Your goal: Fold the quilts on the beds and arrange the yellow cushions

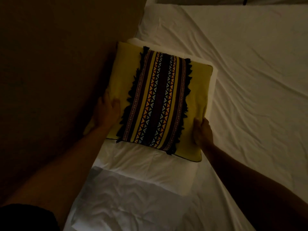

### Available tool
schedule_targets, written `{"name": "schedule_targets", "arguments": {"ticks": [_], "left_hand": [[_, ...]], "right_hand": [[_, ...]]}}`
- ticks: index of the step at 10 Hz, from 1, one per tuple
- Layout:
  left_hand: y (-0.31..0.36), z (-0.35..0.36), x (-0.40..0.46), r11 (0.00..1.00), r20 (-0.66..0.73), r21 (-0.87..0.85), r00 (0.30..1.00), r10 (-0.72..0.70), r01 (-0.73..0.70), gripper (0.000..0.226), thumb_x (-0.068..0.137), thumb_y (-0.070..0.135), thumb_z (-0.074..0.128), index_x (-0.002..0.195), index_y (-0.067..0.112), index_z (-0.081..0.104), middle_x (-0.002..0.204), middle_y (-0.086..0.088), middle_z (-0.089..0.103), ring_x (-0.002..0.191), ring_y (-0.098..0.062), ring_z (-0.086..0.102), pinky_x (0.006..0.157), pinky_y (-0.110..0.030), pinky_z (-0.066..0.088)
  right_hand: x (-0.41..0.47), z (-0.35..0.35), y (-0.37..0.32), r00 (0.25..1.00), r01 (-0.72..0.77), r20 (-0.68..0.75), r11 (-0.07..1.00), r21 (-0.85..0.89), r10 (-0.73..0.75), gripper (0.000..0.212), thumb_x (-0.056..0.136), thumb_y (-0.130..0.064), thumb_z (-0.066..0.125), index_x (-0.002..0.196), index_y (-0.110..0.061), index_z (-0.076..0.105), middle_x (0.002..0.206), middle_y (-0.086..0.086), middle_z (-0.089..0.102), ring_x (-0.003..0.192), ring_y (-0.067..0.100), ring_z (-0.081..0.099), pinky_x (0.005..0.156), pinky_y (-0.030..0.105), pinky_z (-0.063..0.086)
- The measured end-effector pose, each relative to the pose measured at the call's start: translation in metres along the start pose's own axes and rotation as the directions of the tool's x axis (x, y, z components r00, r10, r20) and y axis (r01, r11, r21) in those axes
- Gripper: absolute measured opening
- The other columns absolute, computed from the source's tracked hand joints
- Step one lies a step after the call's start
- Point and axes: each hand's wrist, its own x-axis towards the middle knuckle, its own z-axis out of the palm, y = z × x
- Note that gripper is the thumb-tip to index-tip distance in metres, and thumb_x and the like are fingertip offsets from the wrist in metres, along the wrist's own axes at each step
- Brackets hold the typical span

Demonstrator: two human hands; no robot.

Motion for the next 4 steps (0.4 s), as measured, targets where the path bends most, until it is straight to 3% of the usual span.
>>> {"name": "schedule_targets", "arguments": {"ticks": [2,3,4], "left_hand": [[-0.030,0.004,-0.070,0.990,-0.041,0.085,0.992,0.118,-0.114,0.068,0.099,0.040,0.043,0.152,0.003,0.025,0.153,-0.027,0.031,0.140,-0.042,0.033,0.113,-0.054,0.029],[-0.040,0.015,-0.112,0.986,-0.036,0.115,0.991,0.130,-0.125,0.072,0.096,0.038,0.049,0.152,0.000,0.024,0.155,-0.028,0.026,0.143,-0.043,0.028,0.114,-0.055,0.028],[-0.043,0.024,-0.169,0.998,0.090,0.047,0.995,0.041,-0.046,0.075,0.094,0.037,0.055,0.153,0.005,0.022,0.159,-0.021,0.020,0.144,-0.038,0.026,0.106,-0.051,0.036]], "right_hand": [[-0.046,-0.004,0.033,0.996,-0.019,0.085,0.997,-0.073,0.026,0.049,0.100,-0.047,0.036,0.132,-0.011,0.046,0.122,0.012,0.058,0.097,0.026,0.056,0.079,0.034,0.044],[-0.068,-0.005,0.054,0.994,-0.008,0.101,0.980,-0.200,0.029,0.048,0.101,-0.043,0.037,0.131,-0.007,0.047,0.116,0.012,0.057,0.095,0.029,0.056,0.079,0.035,0.046],[-0.103,-0.001,0.074,0.991,0.051,0.134,0.930,-0.364,-0.001,0.047,0.101,-0.041,0.038,0.130,-0.006,0.050,0.124,0.018,0.055,0.111,0.037,0.056,0.084,0.034,0.044]]}}
